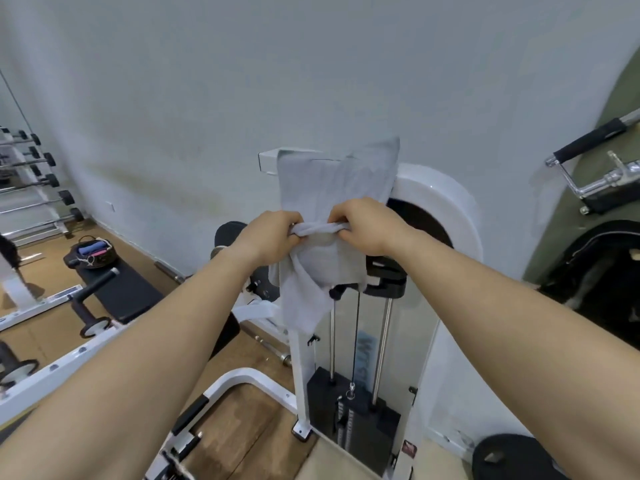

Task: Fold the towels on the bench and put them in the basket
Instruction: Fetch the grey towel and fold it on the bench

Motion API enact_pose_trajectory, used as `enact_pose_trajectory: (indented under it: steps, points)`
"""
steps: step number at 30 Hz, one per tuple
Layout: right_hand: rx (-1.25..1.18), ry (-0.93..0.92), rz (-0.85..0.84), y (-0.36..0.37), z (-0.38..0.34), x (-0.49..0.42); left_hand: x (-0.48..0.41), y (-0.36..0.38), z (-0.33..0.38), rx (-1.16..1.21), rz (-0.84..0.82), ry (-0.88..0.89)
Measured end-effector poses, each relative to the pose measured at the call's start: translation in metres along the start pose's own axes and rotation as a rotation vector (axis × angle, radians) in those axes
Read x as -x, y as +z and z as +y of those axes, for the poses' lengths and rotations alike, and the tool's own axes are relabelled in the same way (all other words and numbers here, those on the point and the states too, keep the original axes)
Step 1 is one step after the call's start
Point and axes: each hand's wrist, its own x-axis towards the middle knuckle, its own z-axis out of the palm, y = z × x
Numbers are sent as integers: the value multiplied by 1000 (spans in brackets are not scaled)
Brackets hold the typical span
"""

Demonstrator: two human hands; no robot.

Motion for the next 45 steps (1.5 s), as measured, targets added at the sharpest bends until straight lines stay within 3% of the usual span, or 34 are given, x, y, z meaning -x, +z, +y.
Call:
enact_pose_trajectory:
  steps: [5,12,15,21,25,29,38,42,45]
  points:
    - [-5,-9,-122,24,-60,50,92,-2,-17,3,-110,-66]
    - [-155,-83,-239,63,-157,110,238,-11,-37,18,-197,-291]
    - [-278,-115,-303,88,-209,144,319,-13,-35,48,-110,-402]
    - [-560,-84,-543,147,-338,227,498,-24,-13,399,15,-674]
    - [-598,-85,-726,182,-432,280,611,-31,-8,639,48,-830]
    - [-702,-27,-880,204,-521,323,714,-45,-21,733,115,-986]
    - [-781,55,-1085,247,-750,382,924,-104,-93,582,200,-1106]
    - [-860,-32,-1153,270,-837,396,1008,-147,-148,540,290,-1186]
    - [-783,-236,-1161,288,-886,402,1054,-178,-192,501,342,-1235]
